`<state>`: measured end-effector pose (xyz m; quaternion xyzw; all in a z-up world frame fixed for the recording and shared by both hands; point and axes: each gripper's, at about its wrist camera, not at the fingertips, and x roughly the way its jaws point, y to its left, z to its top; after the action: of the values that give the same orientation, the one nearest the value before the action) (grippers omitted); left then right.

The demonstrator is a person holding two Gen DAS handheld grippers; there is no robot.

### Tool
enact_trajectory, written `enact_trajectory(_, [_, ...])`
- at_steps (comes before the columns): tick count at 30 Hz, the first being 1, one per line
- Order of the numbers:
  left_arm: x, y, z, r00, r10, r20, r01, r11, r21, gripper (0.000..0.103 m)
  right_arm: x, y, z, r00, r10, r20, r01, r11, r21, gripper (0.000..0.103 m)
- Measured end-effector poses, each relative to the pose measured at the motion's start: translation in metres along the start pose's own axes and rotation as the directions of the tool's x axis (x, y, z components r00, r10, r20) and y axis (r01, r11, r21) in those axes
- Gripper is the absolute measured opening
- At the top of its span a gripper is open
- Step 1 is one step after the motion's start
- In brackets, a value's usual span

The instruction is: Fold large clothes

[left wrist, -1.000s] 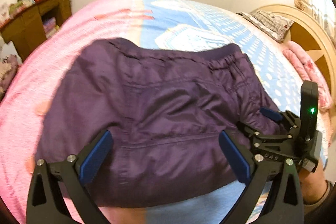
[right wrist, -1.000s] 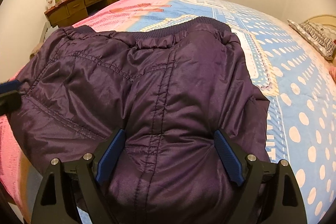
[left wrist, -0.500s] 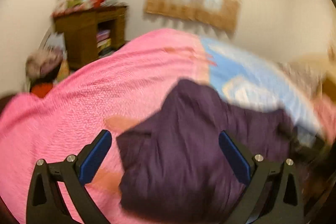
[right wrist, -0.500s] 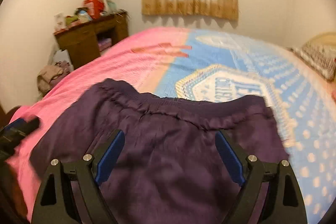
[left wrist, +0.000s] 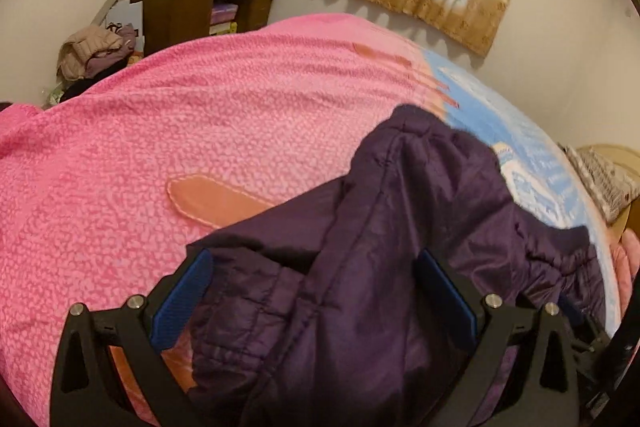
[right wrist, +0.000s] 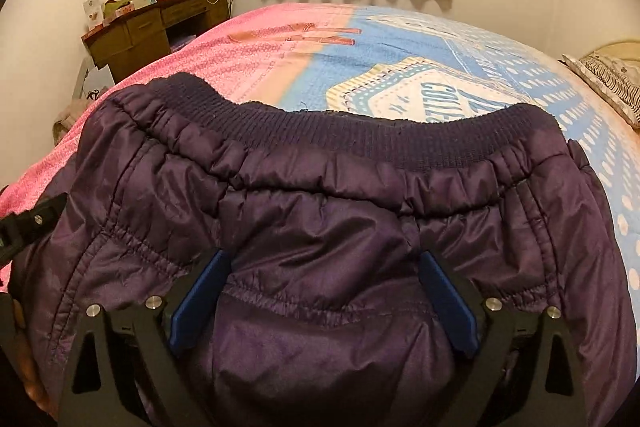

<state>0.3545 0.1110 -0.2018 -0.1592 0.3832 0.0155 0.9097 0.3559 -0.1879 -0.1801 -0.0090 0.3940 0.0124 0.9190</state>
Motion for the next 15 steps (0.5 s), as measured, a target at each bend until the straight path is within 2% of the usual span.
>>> enact_trajectory(2, [-0.002,-0.001,0.001,1.000,-0.018,-0.022,0.019,1.000,0.020,0.103,-0.006,0.001,0.002,1.000,0.018,-0.021,-0.018,1.000,-0.004,0.096])
enact_trajectory(4, [-0.017,0.001,0.004,0.996,-0.078,-0.049,0.080,0.995,0.051,0.103,-0.025,-0.002,0.002,0.998,0.046,-0.033,-0.046,0.999,0.002,0.096])
enact_trajectory(6, [-0.042,0.015,0.005,0.994,-0.108,-0.015,0.108,0.992,0.067,0.103,-0.060,0.002,-0.005,0.998,0.037,0.046,-0.037,0.999,-0.001,0.096])
enact_trajectory(8, [-0.065,0.033,0.006,0.978,-0.210,0.007,0.209,0.975,0.073,0.103,-0.098,0.019,-0.020,0.990,0.069,0.120,-0.061,0.996,-0.066,0.096])
enact_trajectory(10, [-0.074,0.054,0.011,0.946,-0.322,-0.034,0.323,0.946,0.036,0.103,-0.124,0.048,-0.040,0.982,0.081,0.171,-0.053,0.985,-0.167,0.096])
enact_trajectory(12, [-0.071,0.067,0.016,0.920,-0.385,-0.071,0.385,0.923,-0.015,0.103,-0.135,0.081,-0.060,0.974,0.101,0.201,-0.039,0.957,-0.289,0.096])
enact_trajectory(13, [-0.067,0.072,0.018,0.899,-0.426,-0.101,0.423,0.905,-0.052,0.103,-0.136,0.102,-0.071,0.972,0.107,0.210,-0.026,0.934,-0.357,0.096])
enact_trajectory(14, [-0.055,0.077,0.021,0.849,-0.506,-0.150,0.495,0.862,-0.105,0.103,-0.135,0.118,-0.078,0.971,0.108,0.214,-0.011,0.912,-0.410,0.096])
enact_trajectory(15, [-0.044,0.078,0.024,0.815,-0.547,-0.190,0.530,0.837,-0.139,0.103,-0.132,0.135,-0.086,0.970,0.110,0.218,0.003,0.886,-0.463,0.096])
